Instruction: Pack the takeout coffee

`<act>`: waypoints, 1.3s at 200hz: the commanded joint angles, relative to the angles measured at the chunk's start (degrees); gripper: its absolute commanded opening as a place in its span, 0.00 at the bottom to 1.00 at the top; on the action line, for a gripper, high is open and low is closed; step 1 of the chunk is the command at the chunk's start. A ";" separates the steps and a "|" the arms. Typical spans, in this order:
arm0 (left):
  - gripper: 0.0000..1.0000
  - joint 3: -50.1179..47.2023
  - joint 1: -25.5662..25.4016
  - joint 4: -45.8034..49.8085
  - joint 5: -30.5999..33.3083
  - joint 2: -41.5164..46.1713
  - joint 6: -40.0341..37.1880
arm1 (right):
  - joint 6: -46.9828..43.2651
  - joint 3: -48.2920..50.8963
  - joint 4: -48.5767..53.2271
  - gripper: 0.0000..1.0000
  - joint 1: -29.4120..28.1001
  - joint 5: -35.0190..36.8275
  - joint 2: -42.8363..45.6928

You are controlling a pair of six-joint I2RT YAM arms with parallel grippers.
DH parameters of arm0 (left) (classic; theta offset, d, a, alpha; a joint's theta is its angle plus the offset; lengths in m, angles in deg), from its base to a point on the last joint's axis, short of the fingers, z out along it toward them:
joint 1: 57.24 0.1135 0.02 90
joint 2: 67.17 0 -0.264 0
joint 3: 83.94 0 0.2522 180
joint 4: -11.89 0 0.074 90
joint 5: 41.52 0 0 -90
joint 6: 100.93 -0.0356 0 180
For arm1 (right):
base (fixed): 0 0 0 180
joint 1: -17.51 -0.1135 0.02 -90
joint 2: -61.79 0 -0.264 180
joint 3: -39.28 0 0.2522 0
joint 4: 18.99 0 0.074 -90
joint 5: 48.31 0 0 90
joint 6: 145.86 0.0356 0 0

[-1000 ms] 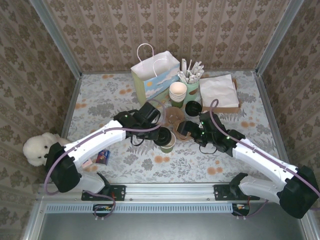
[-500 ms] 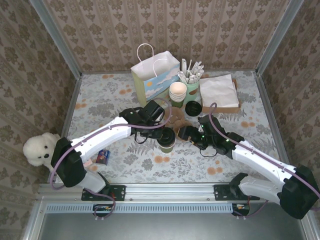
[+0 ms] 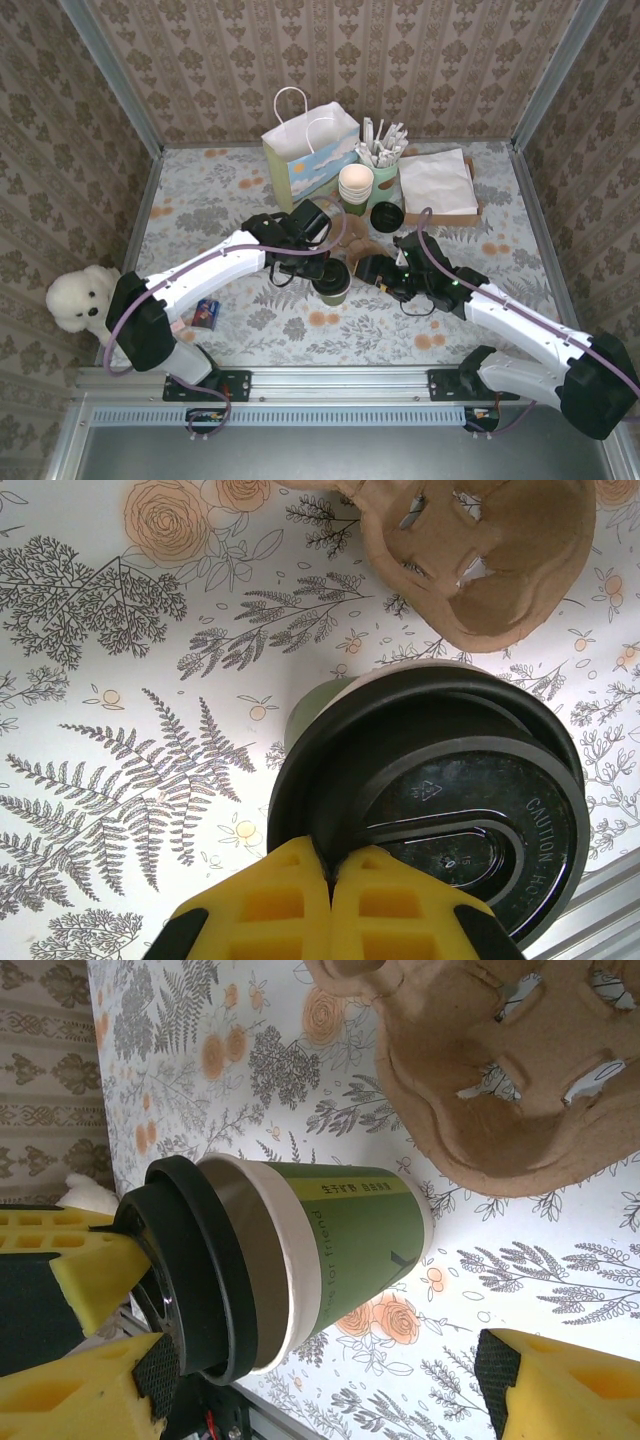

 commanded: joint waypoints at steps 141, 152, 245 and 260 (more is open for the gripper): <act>0.00 1.28 -0.70 0.64 -2.18 -3.09 -1.50 | -0.14 0.08 -2.83 0.75 -0.59 -6.46 -5.37; 0.00 1.07 -0.75 0.55 -2.49 -3.20 -1.44 | -0.12 -0.09 -3.01 0.74 -0.74 -6.72 -5.88; 0.00 0.97 -0.99 0.80 -2.34 -3.45 -1.49 | 0.06 -0.54 -2.39 0.64 -1.81 -5.74 -7.73; 0.00 0.62 -1.09 0.64 -2.43 -3.53 -1.30 | 0.11 -0.54 -1.20 0.64 -1.89 -4.50 -7.59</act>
